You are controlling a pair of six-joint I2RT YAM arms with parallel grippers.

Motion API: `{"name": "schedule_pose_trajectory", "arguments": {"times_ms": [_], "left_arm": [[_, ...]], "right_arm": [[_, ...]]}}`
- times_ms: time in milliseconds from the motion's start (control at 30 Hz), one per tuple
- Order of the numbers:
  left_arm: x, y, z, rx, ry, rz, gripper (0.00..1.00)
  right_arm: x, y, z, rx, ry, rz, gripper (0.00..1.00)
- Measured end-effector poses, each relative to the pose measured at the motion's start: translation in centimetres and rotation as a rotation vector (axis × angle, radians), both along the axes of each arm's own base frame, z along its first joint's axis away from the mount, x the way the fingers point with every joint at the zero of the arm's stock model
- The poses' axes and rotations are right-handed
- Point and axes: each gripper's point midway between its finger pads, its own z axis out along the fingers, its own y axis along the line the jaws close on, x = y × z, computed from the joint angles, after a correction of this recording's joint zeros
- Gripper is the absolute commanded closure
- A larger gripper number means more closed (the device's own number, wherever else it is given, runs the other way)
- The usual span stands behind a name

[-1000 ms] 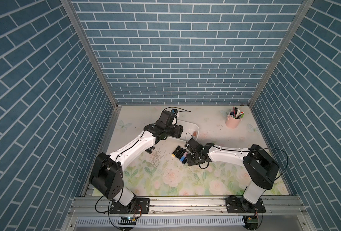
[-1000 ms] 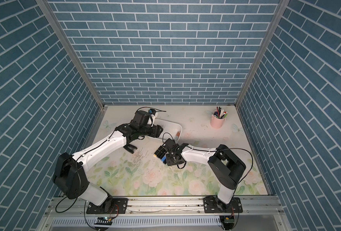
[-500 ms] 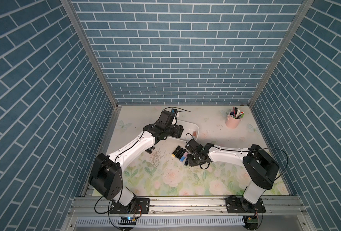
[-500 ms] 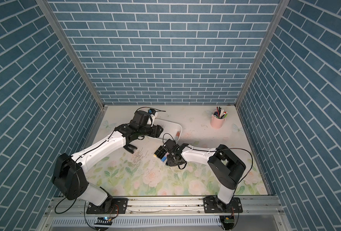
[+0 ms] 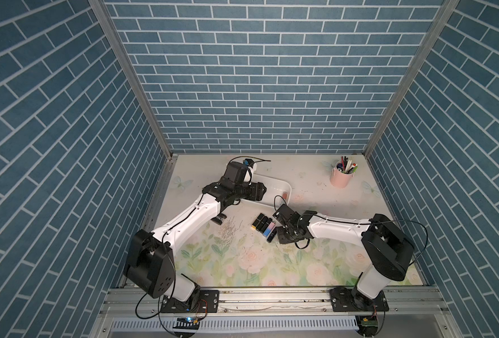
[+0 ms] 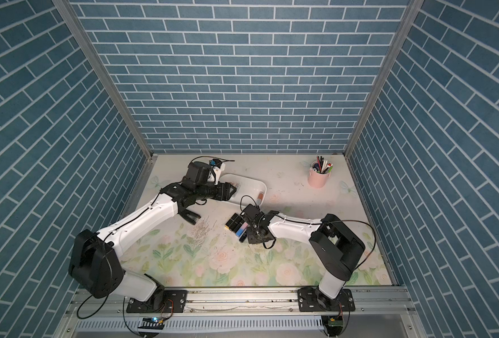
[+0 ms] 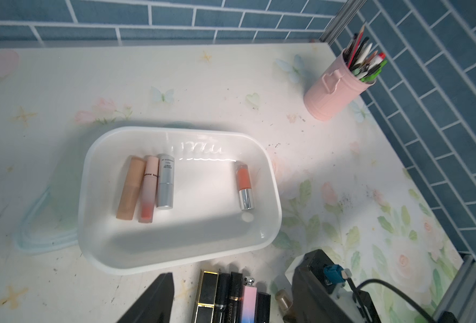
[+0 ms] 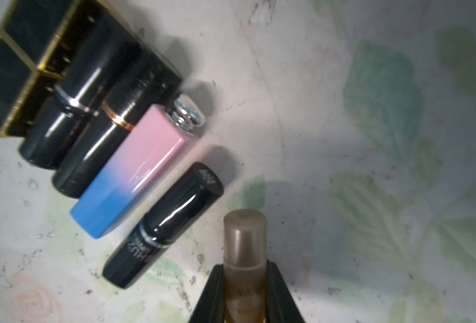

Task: Put the lipstick into the storage box
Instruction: Pick up the lipstick at the center of the board.

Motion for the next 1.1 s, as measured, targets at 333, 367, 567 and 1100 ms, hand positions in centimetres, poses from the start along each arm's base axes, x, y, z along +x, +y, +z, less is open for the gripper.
{"name": "schedule_pose_trajectory", "arguments": {"times_ms": [333,367,567,1100], "left_arm": [[-0.2,1.1,3.2,-0.293,0.001,-0.069,0.05],[-0.2,1.1,3.5,-0.326,0.003,-0.082,0.01],[-1.7,0.0,6.9,-0.475,-0.035,-0.213,0.00],[-6.1,-0.9,14.9,-0.615,-0.219,-0.450,0.00]], "right_arm": [[5.5,-1.4,8.7,0.226,-0.210,-0.067,0.87],[6.0,-1.0,10.1,0.277,-0.239,-0.057,0.87],[7.2,2.2,17.7,0.587,-0.378,0.077,0.87],[4.5,5.9,28.5,1.071,-0.550,0.421,0.88]]}}
